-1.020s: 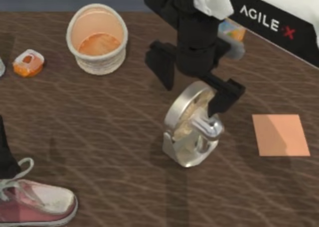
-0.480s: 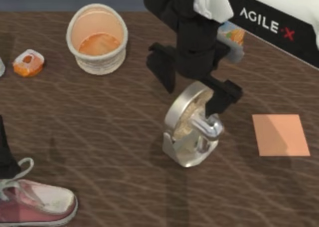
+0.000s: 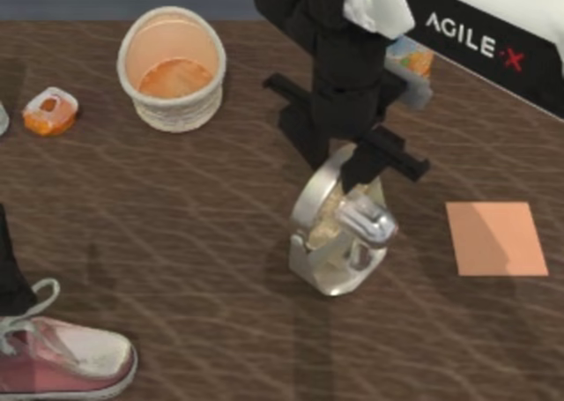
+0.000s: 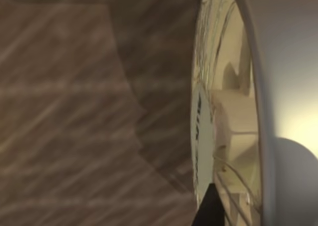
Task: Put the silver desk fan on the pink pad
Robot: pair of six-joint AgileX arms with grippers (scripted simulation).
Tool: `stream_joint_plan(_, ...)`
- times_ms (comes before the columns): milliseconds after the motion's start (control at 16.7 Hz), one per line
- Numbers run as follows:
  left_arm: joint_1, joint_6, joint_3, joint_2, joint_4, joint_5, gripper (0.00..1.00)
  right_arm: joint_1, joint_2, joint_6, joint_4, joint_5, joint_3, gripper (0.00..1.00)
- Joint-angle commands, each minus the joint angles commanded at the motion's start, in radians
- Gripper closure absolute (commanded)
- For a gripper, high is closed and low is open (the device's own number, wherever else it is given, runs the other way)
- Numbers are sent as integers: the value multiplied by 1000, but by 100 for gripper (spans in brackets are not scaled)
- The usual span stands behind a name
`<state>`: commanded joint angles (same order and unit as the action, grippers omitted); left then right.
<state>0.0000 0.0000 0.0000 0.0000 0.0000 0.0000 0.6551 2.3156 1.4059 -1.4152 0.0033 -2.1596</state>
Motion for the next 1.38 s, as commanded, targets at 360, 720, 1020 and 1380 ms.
stream_joint_plan(360,0,0,0,0,0,0,0,0,0,0,0,0,0,100)
stream_joint_plan(720,0,0,0,0,0,0,0,-3,-3,1,-3,0,-3,100)
stream_joint_plan(1020,0,0,0,0,0,0,0,-1,37,8,-131,0,-172,100)
stream_joint_plan(1380,0,0,0,0,0,0,0,5,71,0,-259,1,-333,100)
